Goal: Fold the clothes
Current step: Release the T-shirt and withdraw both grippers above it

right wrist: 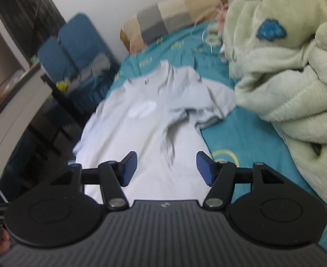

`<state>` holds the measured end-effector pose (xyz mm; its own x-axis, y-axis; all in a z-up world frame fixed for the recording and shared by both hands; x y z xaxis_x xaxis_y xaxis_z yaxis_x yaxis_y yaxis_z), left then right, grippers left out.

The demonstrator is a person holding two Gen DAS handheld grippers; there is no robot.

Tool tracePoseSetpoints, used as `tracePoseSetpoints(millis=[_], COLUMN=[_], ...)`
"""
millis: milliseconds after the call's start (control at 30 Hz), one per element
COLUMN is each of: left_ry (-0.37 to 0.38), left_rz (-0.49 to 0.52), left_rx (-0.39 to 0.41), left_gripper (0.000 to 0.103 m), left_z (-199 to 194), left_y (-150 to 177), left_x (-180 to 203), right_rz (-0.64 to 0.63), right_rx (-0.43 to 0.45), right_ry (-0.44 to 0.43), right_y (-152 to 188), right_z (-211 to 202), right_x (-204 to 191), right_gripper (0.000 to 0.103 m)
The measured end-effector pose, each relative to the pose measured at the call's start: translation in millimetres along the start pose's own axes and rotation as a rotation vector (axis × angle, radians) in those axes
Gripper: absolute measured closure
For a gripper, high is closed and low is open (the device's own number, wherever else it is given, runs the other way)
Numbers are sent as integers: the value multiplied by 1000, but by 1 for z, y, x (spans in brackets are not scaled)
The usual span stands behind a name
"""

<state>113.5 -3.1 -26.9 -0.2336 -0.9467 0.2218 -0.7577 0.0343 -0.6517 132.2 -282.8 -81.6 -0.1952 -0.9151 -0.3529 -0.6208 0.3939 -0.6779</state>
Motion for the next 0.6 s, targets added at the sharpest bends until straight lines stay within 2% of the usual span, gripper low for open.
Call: tracePoseSetpoints(millis=[100,233,433,600], left_ry=[-11,-48,-61,-78], left_rz=[32,58,65,83], left_rx=[83,165,138,149], left_gripper=[17,6,6,2], left_z=[15,36,67,65], left_y=[-14,-18,6,14], left_x=[3,-1,-11,-9], right_rz=[-9,-40,27,52], right_rx=[45,57,70,66], right_ry=[-3,21,42,86], right_y=[12,24,22,20], right_z=[8,15,19,28], right_x=[-3,-2,9,15], right_gripper=[41,41,41,41])
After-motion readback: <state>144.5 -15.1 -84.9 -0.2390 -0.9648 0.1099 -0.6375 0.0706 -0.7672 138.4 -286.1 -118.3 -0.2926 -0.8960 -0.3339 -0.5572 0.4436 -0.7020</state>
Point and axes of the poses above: each gripper's, at about its wrist camera, not at the fingertips, and z roughly the way its jaws point, x to its right, y to its underside, the point moved 6 cm from there along z, roughly the way its jaws point, and after that the axes turned 8 degrees about y, right-handed, at the moved point
